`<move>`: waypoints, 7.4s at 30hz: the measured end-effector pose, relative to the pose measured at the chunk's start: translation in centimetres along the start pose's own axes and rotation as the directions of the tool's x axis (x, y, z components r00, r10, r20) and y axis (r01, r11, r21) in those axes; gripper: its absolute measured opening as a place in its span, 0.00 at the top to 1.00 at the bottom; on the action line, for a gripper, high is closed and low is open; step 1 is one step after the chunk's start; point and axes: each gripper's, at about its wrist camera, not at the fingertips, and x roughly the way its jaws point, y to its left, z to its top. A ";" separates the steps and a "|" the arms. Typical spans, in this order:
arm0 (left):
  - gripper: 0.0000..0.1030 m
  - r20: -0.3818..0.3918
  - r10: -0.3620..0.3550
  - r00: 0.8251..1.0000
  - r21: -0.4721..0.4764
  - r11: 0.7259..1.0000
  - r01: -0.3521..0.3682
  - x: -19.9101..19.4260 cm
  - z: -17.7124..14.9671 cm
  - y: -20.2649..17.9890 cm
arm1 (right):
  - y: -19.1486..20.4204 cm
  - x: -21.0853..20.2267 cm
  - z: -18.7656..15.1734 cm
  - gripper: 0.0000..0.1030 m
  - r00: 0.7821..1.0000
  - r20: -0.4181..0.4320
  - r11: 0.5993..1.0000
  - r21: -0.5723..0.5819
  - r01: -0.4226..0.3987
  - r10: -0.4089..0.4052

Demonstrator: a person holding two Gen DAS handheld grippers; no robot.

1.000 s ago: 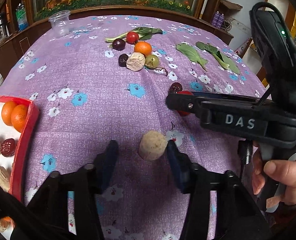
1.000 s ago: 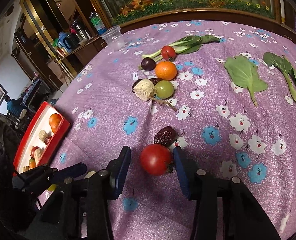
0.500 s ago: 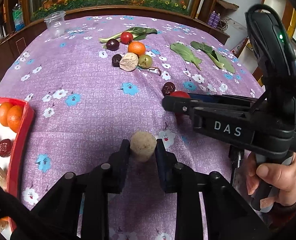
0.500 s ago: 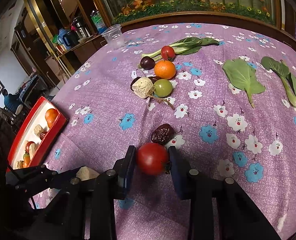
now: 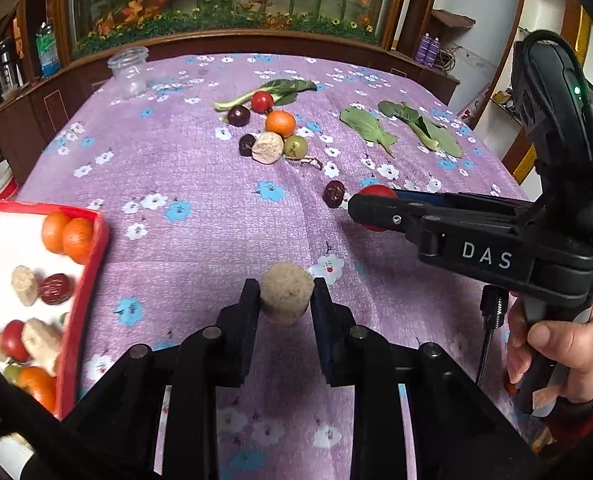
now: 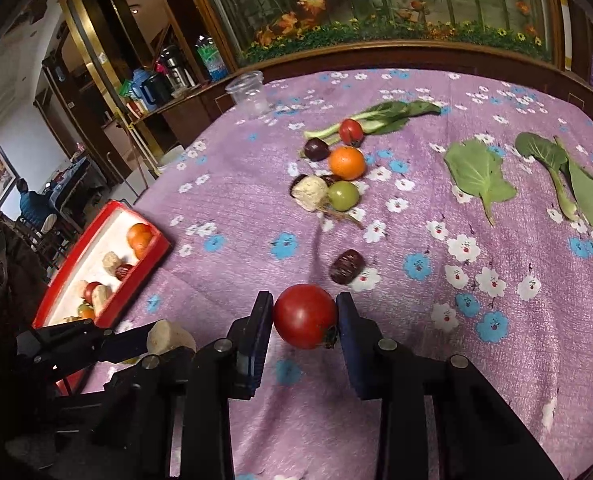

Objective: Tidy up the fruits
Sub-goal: 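Carry the tomato and beige cylinder piece over the tray, then open both grippers to drop the tomato and beige piece into the tray, then withdraw both grippers to the tablecloth, left gripper approaching a green grape, then grasp the green grape with the left gripper while the right grasps a mandarin orange, then carry the grape and mandarin into the tray and open both grippers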

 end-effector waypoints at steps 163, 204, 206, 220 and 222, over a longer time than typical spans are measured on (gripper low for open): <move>0.59 0.000 0.111 0.994 -0.130 0.985 -0.110 -2.5 -6.3 6.1 | -3.0 -13.5 -16.0 0.52 0.994 -0.036 0.994 -0.053 0.098 -0.099; 0.82 0.025 0.129 0.991 -0.089 0.988 -0.126 -4.6 -5.9 4.4 | 5.1 -10.4 -11.8 0.73 0.997 0.065 0.979 -0.205 -0.014 0.028; 0.82 0.026 0.137 0.990 -0.089 0.987 -0.134 -4.9 -5.9 4.4 | 5.9 -10.1 -11.3 0.73 0.997 0.069 0.977 -0.210 -0.030 0.045; 0.82 0.066 0.205 0.977 -0.130 0.972 -0.195 -9.1 -5.7 7.1 | 10.9 -8.5 -8.2 0.74 0.988 0.062 0.957 -0.264 -0.121 0.143; 0.82 0.068 0.213 0.975 -0.139 0.969 -0.203 -9.4 -5.7 7.6 | 11.8 -8.0 -7.9 0.74 0.986 0.055 0.952 -0.275 -0.134 0.155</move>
